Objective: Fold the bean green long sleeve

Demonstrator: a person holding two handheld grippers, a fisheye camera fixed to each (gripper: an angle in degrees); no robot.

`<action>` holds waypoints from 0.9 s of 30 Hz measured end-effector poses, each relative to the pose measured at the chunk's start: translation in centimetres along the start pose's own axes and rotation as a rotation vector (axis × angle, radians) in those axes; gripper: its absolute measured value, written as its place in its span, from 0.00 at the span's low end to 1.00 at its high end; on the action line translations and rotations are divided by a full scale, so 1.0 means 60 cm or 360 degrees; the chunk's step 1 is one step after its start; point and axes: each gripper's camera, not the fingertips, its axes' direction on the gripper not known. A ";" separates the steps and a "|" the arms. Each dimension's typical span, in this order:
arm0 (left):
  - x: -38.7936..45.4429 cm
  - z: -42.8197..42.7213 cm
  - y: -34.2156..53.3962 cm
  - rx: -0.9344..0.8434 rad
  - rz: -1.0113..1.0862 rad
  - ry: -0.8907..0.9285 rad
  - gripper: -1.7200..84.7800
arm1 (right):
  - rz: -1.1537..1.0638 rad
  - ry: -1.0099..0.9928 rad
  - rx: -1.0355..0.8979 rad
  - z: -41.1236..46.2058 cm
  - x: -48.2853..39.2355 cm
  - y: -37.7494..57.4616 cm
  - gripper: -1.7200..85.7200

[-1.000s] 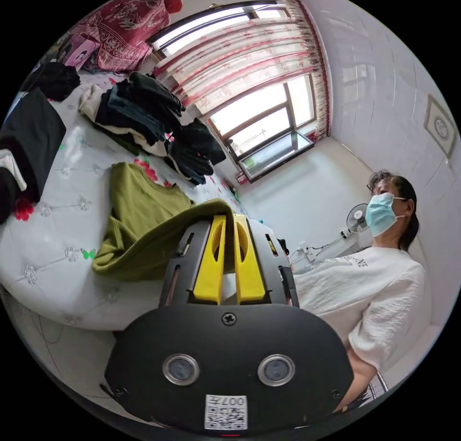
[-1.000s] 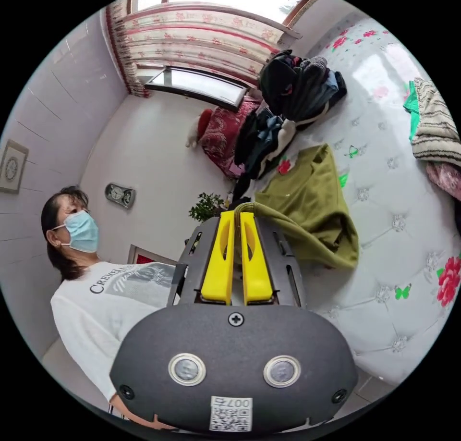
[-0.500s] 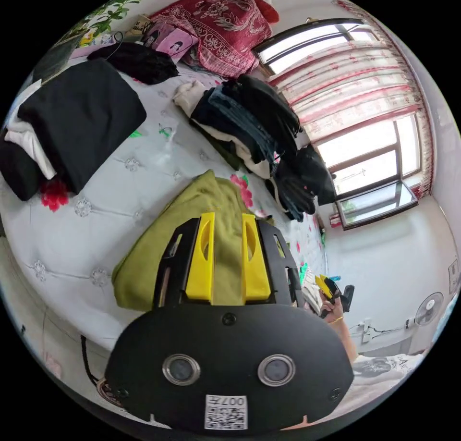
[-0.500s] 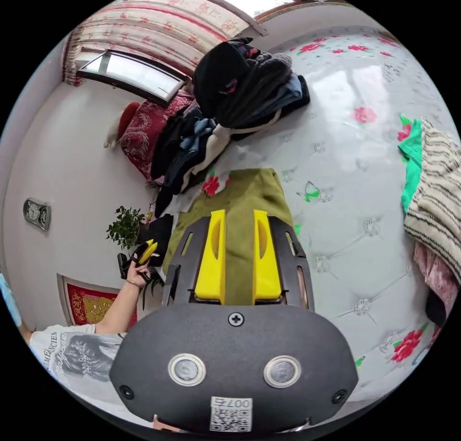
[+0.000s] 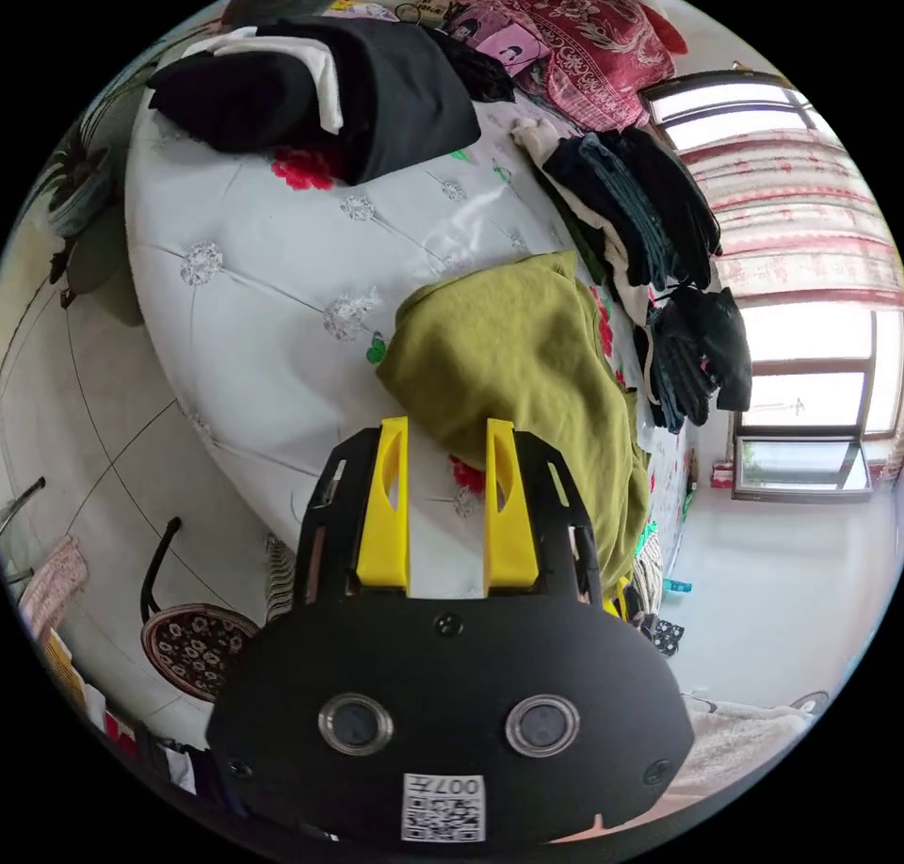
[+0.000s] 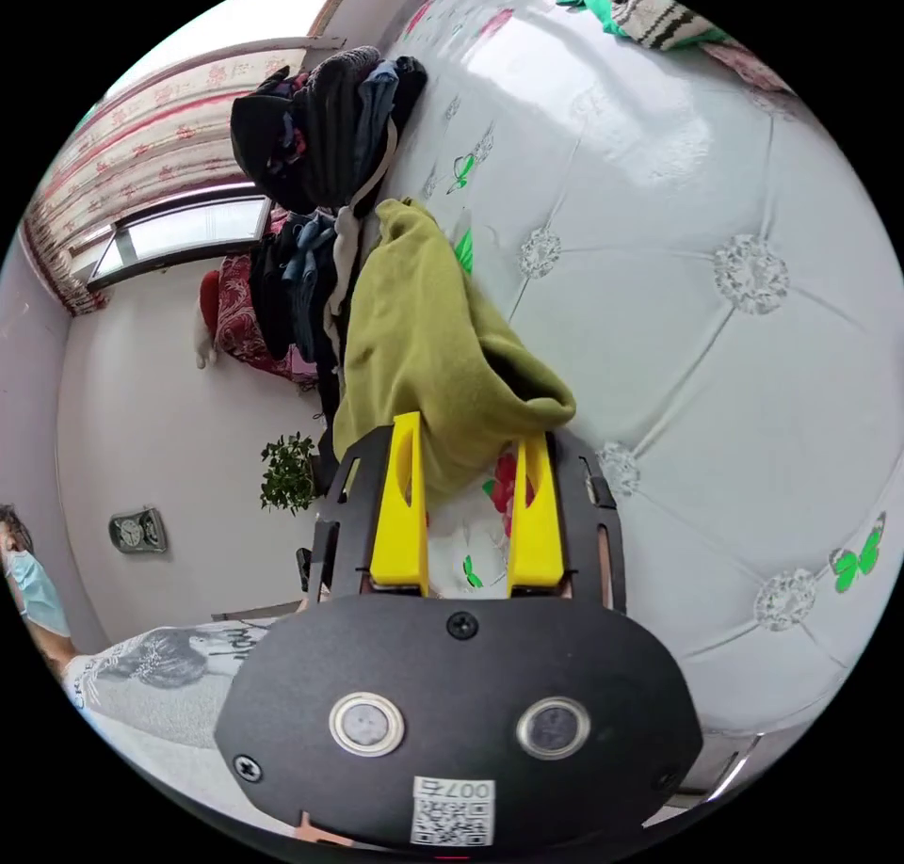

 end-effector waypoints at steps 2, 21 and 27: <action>-0.012 0.017 -0.020 -0.0047 -0.0040 0.0018 0.14 | 0.0052 -0.0018 0.0028 0.005 0.008 -0.011 0.09; -0.155 -0.026 -0.106 -0.0414 0.0212 0.0487 0.08 | -0.1347 0.0584 0.0081 0.119 -0.516 0.067 0.06; -0.211 -0.078 -0.107 -0.0362 0.0265 0.0728 0.13 | -0.2011 0.0462 -0.0616 0.458 -0.642 0.166 0.08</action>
